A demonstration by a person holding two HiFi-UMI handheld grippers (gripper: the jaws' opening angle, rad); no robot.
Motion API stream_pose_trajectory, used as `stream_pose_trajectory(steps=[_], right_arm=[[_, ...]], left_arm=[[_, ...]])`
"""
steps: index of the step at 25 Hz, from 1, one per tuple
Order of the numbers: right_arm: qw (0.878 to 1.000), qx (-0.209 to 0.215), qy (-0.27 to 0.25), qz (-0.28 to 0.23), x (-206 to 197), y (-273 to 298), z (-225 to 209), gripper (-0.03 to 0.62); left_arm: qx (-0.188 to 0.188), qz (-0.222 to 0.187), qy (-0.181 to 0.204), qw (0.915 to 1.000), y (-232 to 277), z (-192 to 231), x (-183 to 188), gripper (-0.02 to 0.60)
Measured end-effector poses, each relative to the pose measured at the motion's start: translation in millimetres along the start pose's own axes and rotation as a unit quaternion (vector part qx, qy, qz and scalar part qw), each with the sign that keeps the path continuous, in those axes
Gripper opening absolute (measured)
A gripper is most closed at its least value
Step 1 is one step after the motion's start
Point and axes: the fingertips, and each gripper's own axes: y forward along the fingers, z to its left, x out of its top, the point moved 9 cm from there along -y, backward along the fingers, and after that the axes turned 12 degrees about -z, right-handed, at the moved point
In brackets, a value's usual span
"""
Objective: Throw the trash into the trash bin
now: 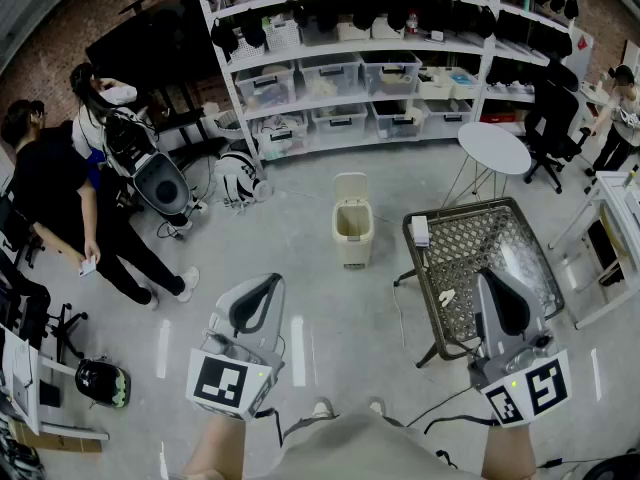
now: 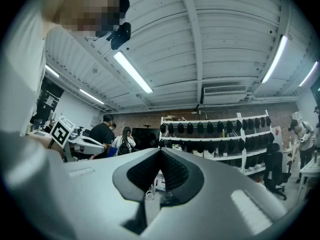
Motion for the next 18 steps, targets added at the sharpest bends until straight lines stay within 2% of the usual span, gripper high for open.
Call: stream_pose_trajectory(steps=[13,16,17,18], right_arm=[[1.000,0.002,0.015,0.007,-11,-18,-28,0.003],[0.999,-0.010,0.020,-0.025,-8,-23,-38,0.004],[0.999,-0.007,0.021,-0.037,-6,-24,-40,0.124],[0.999,-0.002,0.020,-0.041,-4,-24,-42,0.301]], left_arm=[[-0.004,0.012,-0.005,0.9999,14,-31,-5,0.002],[-0.003,0.014,-0.010,0.9998,21,-38,-7,0.002],[-0.003,0.015,-0.012,0.9998,23,-40,-7,0.002],[-0.003,0.015,-0.013,0.9998,24,-43,-8,0.002]])
